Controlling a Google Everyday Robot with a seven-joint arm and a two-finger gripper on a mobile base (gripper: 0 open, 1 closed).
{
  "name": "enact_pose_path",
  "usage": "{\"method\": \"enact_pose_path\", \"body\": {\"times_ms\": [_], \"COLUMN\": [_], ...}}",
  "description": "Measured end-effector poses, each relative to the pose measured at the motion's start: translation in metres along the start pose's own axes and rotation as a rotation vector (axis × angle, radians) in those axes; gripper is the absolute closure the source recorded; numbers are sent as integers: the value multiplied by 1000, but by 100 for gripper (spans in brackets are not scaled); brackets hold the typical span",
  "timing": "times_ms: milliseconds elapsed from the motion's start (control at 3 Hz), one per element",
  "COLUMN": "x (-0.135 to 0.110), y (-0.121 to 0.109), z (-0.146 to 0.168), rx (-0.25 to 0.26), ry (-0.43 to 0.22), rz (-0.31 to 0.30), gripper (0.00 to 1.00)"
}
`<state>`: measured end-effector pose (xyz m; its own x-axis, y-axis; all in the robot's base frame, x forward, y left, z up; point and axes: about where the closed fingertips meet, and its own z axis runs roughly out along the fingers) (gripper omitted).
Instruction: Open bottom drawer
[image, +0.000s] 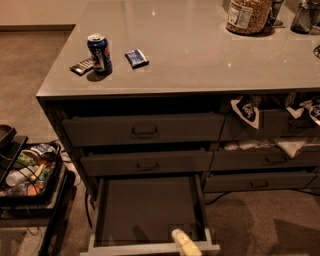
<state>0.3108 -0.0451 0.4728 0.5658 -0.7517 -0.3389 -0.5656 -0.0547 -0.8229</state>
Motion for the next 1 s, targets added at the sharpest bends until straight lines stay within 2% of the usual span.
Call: {"method": "enact_pose_path", "body": {"times_ms": [333,667,1000], "x": [6,9,9], "y": [-53,-58,-58], "z": [-47,-59,-59], "rx": [74,88,88], "ry": [130,163,163], "rz": [-22,-23,-23], "gripper": [0,0,0]}}
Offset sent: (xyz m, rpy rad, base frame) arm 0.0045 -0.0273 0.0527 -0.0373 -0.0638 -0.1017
